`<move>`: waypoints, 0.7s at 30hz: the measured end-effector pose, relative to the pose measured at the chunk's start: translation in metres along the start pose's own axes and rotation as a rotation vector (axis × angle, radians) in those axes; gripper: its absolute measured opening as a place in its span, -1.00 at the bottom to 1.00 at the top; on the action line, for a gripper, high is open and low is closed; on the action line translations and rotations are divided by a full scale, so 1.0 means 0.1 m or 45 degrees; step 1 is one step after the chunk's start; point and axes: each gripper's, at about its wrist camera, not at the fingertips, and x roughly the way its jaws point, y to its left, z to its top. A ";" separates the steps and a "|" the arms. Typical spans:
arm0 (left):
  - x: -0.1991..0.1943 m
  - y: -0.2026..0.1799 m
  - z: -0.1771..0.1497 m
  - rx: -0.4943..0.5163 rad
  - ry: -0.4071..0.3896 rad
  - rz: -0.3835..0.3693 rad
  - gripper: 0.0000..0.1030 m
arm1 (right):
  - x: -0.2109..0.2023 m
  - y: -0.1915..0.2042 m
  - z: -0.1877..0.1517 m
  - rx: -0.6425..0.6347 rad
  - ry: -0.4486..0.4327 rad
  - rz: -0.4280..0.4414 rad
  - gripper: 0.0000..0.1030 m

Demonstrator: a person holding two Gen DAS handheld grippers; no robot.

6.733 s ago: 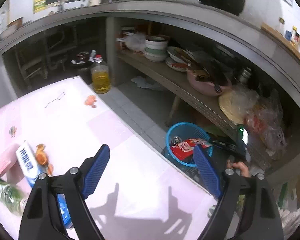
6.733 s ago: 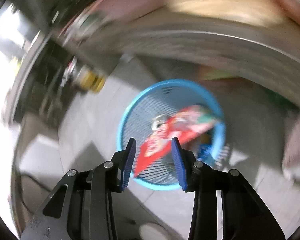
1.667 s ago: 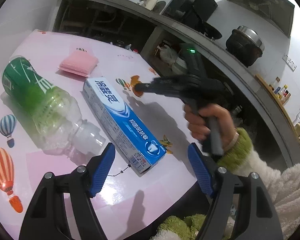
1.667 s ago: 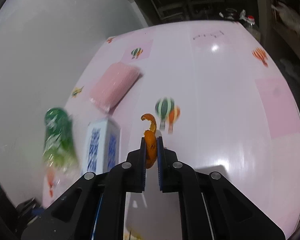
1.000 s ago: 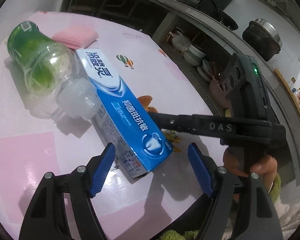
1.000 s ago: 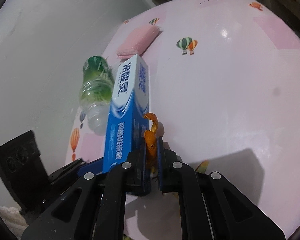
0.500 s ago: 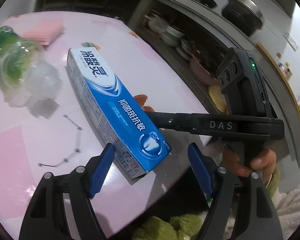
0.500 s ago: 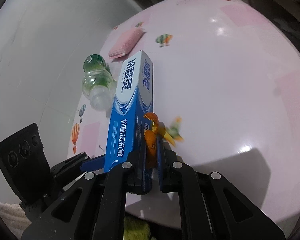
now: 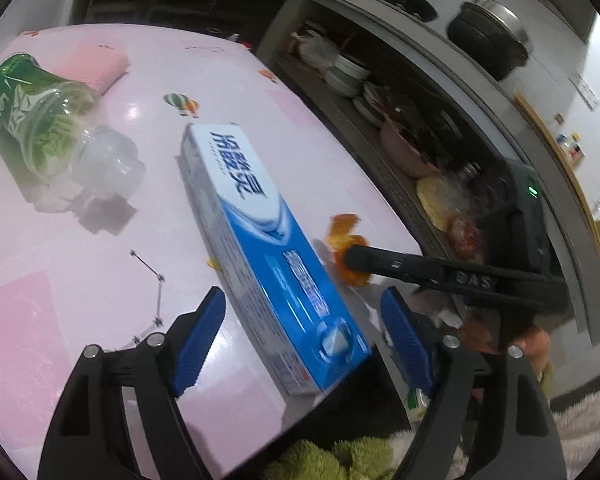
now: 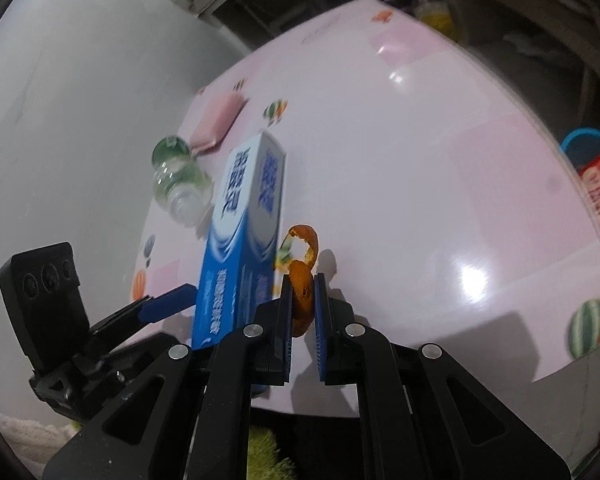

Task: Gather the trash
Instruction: 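Close the right tool on the orange peel while left closes on the blue toothpaste box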

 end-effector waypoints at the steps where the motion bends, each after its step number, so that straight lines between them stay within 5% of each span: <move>1: 0.02 0.00 0.03 -0.012 -0.008 0.017 0.58 | -0.03 -0.02 0.01 0.001 -0.014 -0.018 -0.83; 7: 0.27 -0.08 0.18 -0.027 0.004 0.160 0.63 | -0.17 -0.17 0.06 0.040 -0.082 -0.070 -0.83; 13: 0.36 -0.17 0.18 0.099 -0.020 0.331 0.63 | -0.19 -0.27 0.10 0.042 -0.100 -0.100 -0.82; 21: 0.22 -0.03 0.16 0.083 0.025 0.339 0.53 | -0.07 -0.27 0.16 0.043 -0.101 -0.098 -0.79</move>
